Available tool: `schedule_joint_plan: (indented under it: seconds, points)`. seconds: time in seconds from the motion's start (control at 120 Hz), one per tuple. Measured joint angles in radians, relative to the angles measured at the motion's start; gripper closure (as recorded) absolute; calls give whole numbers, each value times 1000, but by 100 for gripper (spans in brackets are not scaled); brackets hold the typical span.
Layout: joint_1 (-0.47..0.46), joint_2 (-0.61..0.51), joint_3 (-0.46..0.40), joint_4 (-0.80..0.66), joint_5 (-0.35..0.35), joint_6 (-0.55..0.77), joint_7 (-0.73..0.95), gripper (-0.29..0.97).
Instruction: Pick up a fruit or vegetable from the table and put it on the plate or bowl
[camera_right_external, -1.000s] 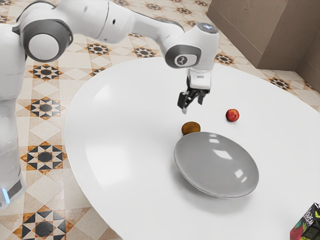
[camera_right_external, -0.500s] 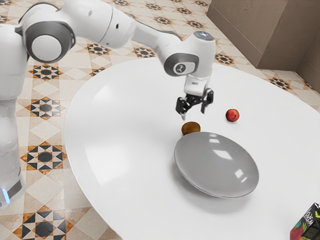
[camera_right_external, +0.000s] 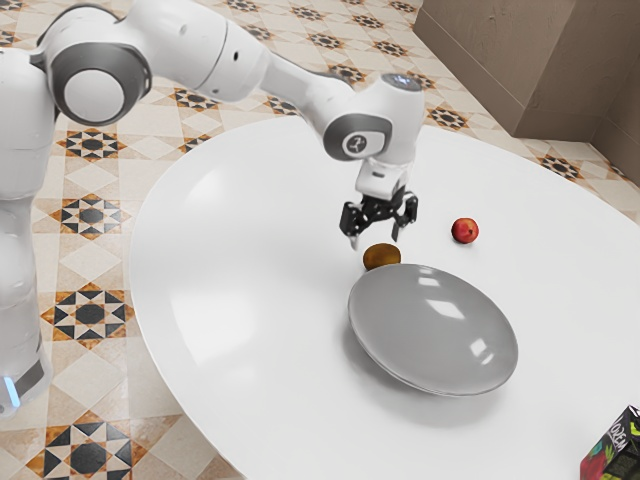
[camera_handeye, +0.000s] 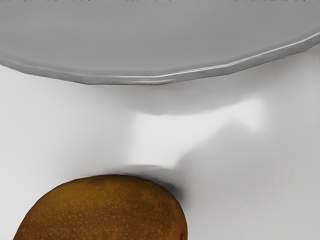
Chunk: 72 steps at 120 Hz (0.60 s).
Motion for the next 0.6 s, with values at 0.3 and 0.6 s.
schedule_joint_plan:
  seconds: [0.3,0.6]
  points:
    - [10,6,23,0,-22,17,38,2]
    - [9,25,24,1,-31,38,58,2]
